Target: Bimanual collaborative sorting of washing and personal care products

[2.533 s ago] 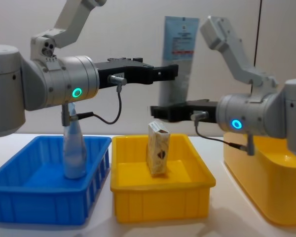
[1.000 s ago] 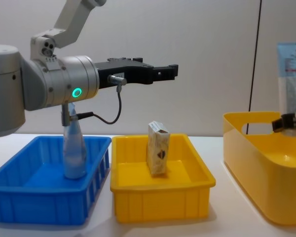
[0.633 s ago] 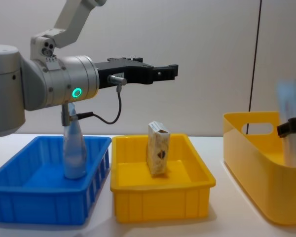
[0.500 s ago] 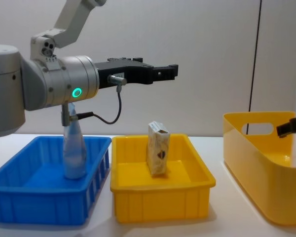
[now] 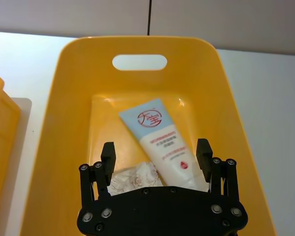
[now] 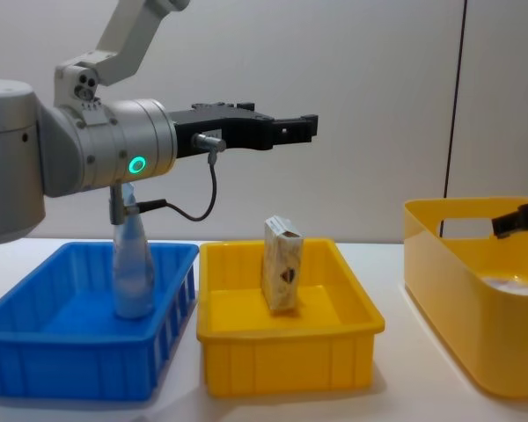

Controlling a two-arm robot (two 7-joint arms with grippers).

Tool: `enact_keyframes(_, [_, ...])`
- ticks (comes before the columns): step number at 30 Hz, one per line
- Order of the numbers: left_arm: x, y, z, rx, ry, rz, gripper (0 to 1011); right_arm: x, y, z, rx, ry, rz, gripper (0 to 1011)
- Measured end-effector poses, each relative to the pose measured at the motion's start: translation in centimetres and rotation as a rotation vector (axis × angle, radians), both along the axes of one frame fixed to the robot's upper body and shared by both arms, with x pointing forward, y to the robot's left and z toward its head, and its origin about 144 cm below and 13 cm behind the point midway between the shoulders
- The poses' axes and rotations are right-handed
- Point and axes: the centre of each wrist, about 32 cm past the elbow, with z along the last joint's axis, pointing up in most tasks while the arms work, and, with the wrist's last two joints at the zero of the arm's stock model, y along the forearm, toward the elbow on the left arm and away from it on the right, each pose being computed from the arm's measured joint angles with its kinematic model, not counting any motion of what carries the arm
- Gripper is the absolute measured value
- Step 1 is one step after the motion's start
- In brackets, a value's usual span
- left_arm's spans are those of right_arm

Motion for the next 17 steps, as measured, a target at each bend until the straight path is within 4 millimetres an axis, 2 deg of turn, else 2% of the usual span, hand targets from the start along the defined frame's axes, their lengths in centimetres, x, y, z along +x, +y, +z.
enact_keyframes(17, [0.0, 0.0, 0.0, 0.0, 0.0, 0.0, 1001, -1.1, 0.4, 0.7, -0.009, -0.07, 0.03, 1004])
